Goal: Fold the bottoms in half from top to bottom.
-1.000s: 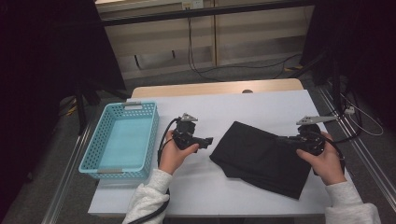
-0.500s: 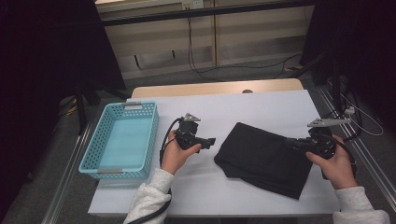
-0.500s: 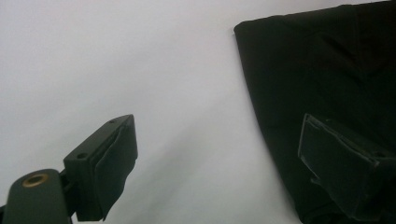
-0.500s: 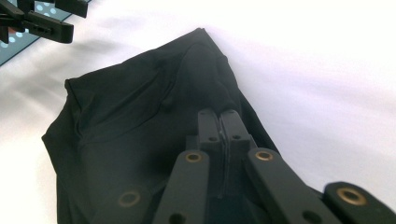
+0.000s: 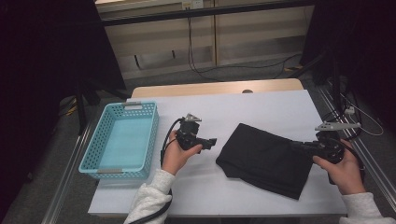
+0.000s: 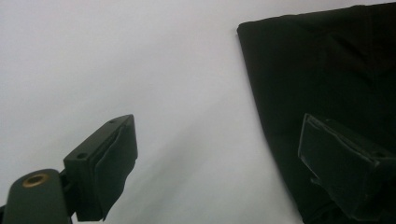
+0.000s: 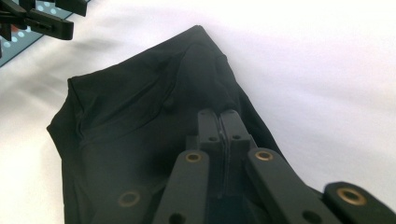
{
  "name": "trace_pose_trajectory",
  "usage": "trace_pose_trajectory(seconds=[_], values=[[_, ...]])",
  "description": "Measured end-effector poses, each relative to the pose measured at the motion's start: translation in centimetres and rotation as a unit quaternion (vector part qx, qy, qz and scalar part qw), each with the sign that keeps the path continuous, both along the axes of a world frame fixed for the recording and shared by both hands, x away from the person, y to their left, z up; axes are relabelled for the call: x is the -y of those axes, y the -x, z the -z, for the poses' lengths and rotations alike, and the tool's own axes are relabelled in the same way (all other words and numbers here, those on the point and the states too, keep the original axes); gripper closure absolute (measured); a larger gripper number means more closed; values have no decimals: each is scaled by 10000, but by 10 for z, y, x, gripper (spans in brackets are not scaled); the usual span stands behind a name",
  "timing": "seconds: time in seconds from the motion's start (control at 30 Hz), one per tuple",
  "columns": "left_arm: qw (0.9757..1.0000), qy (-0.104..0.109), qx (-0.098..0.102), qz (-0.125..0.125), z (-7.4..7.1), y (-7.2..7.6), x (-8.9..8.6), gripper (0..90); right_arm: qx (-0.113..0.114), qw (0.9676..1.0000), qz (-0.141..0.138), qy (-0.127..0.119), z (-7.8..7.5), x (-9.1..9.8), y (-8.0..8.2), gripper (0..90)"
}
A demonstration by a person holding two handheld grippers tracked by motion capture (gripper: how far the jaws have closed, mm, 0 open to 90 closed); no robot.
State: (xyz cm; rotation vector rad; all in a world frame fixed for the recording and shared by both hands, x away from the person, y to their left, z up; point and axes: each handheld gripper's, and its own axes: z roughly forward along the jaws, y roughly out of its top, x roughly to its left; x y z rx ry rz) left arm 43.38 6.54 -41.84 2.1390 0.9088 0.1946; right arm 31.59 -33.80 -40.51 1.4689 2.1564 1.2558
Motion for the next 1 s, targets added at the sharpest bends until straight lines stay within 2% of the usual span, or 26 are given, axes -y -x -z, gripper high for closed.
trace_pose_trajectory(seconds=[0.17, 0.27, 0.4, 0.43, 0.47, 0.5, 0.57, 0.63, 0.7, 0.77, 1.0], values=[[10000, 48, -23, 16, 1, 1, 3, 117, -24, 10000, 43, -30, -3, 6, 11, 896], [10000, 32, -52, 46, 1, 2, 4, 116, -147, 9998, 71, -105, -2, 15, 20, 895], [9999, 68, -65, 66, 0, 5, 3, 114, -236, 9997, 57, -68, 1, 26, 34, 882], [9999, 64, -75, 67, 0, 5, 2, 106, -117, 9998, 137, 27, 3, 28, 39, 756], [9999, 86, -72, 47, 1, 6, 2, 106, -117, 9998, 137, 27, 3, 28, 39, 756], [9999, 94, -70, 56, 1, 7, 3, 106, -47, 9998, 181, 67, 3, 28, 39, 683], [9999, 87, -108, 89, 3, 8, 4, 102, 2, 9997, 191, 130, 2, 26, 38, 667], [9998, 29, -138, 168, 5, 11, 6, 101, 95, 9996, 140, 230, 3, 15, 30, 561], [9997, 48, -152, 187, 7, 12, 7, 101, 104, 9996, 115, 247, 4, 12, 28, 539], [9993, 63, -236, 289, 10, 16, 11, 96, 138, 9995, 119, 263, 8, 4, 17, 458], [9984, 7, -324, 463, 18, 26, 16, 90, 117, 9994, 155, 276, 17, -2, 2, 349]])
